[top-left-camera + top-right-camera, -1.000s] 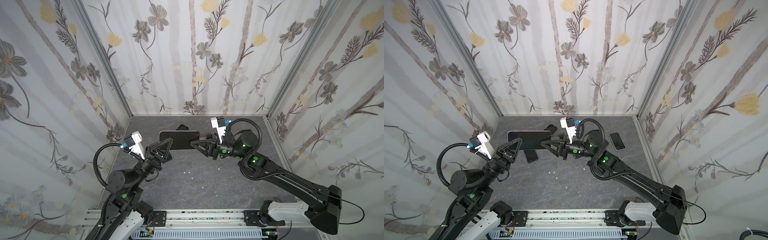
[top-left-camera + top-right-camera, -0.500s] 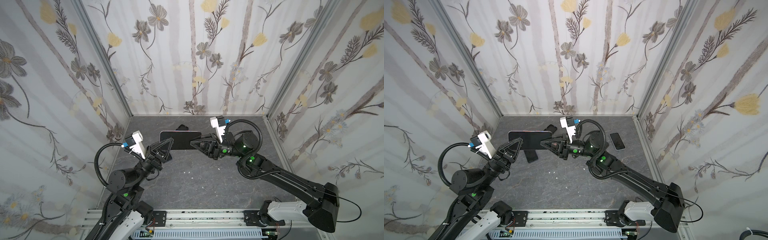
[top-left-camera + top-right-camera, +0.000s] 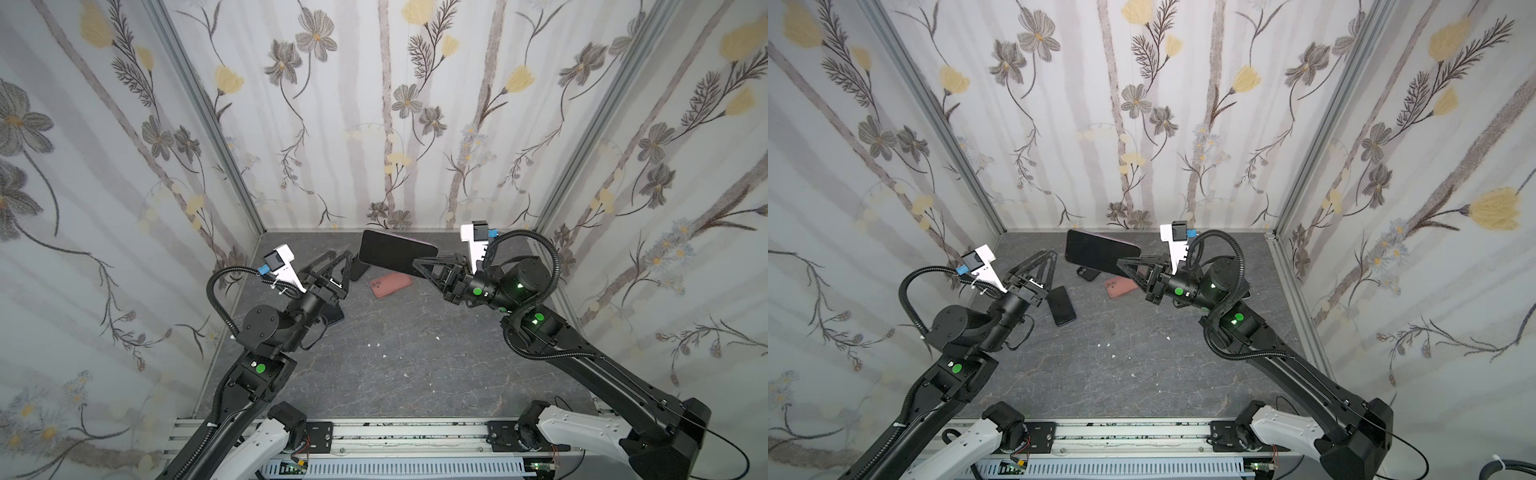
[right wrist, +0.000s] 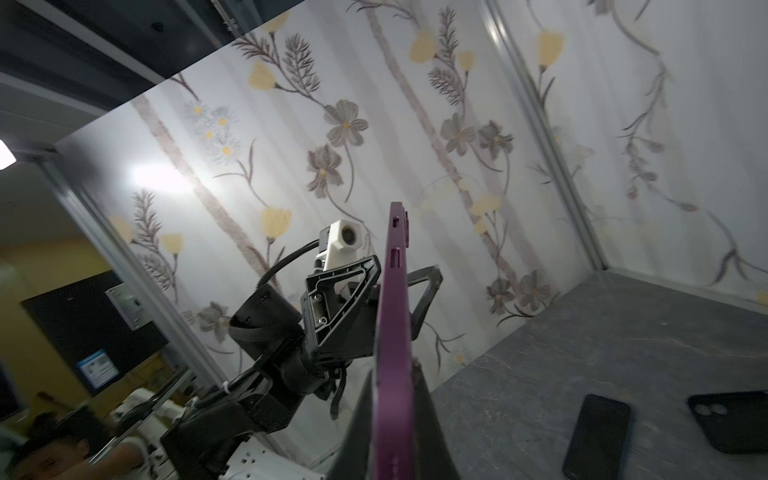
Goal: Put the phone into the phone case
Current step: 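Open the left gripper and move it to the pink case while right holds phone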
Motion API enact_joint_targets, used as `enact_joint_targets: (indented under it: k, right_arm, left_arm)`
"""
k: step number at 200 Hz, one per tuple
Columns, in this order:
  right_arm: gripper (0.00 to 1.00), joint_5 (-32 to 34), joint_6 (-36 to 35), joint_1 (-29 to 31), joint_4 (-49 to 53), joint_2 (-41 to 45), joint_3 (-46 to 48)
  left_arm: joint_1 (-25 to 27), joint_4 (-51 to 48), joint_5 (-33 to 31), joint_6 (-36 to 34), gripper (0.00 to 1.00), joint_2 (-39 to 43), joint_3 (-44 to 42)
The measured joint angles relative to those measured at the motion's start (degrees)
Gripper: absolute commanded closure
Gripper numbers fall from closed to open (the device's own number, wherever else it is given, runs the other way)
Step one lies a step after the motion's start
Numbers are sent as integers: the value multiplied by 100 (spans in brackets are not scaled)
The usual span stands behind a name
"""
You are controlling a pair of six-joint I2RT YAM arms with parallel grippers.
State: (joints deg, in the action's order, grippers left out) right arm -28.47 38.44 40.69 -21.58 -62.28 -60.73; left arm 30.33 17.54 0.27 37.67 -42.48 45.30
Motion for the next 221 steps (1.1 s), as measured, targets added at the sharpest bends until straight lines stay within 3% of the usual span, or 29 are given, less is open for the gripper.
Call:
enact_joint_targets:
  k: [26, 60, 101, 134, 165, 221]
  right_arm:
    - [100, 769, -317, -632, 1198, 299, -2]
    - [100, 1486, -636, -1488, 2546, 472, -2]
    - [100, 1530, -1021, -2055, 3359, 619, 55]
    - [100, 1353, -1167, -2181, 3593, 645, 63]
    - [100, 1191, -1198, -2205, 3676, 695, 74]
    - [100, 992, -1084, -2205, 3670, 754, 291]
  left_arm:
    - [0, -566, -581, -212, 27, -1121, 363]
    - [0, -1300, -726, -529, 27, -3202, 1429]
    - [35, -2319, -413, -835, 31, -5803, 3263]
    - [269, -3333, -83, -1244, 29, -7608, 4933]
    - [466, -4033, 170, -1674, 29, -8411, 5593]
    - [573, -4153, 457, -2107, 30, -8909, 5641]
